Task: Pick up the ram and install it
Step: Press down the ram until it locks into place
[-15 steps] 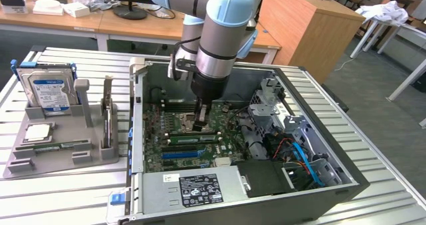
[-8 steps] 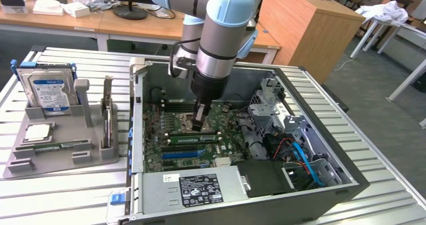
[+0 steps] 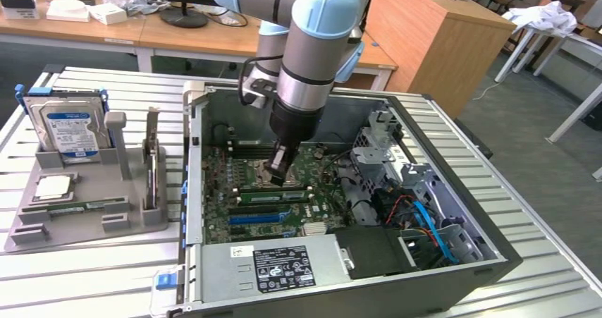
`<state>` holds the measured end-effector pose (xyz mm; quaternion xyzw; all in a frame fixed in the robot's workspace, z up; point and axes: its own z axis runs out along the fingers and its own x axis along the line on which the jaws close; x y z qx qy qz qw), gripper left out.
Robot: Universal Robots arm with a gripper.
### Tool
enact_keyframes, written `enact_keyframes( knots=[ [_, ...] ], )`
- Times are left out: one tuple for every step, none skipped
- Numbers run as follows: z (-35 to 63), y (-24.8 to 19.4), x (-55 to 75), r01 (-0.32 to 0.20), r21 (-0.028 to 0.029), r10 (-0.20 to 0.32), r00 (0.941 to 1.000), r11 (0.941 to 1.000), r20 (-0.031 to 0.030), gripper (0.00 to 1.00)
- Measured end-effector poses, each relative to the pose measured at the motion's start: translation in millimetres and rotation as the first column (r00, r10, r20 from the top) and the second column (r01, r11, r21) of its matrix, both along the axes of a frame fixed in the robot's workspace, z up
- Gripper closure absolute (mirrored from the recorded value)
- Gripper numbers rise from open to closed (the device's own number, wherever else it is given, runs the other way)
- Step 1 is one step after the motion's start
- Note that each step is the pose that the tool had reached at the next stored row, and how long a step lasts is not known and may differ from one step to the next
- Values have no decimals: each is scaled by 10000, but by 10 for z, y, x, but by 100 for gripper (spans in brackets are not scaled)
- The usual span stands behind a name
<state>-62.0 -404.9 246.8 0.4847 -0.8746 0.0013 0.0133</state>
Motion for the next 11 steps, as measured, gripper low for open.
enact_keyframes(
  knots=[
    [0,0,0,167,0,-167,9999,9999,3,90],
    [-1,0,0,333,0,-333,9994,9994,7,90],
    [-2,0,0,514,0,-514,9987,9987,11,90],
    [-2,0,0,673,1,-673,9977,9977,14,90],
    [-3,0,0,839,1,-839,9965,9965,18,90],
    [-3,0,0,1004,1,-1004,9949,9949,21,90],
    [-4,0,0,1167,1,-1167,9932,9932,24,90],
    [-5,0,0,1329,2,-1329,9911,9911,28,90],
    [-5,0,0,1489,2,-1489,9888,9889,31,90],
    [-6,0,0,1664,3,-1664,9861,9861,35,90],
    [-6,0,0,1821,3,-1821,9833,9833,39,90]
  ],
)
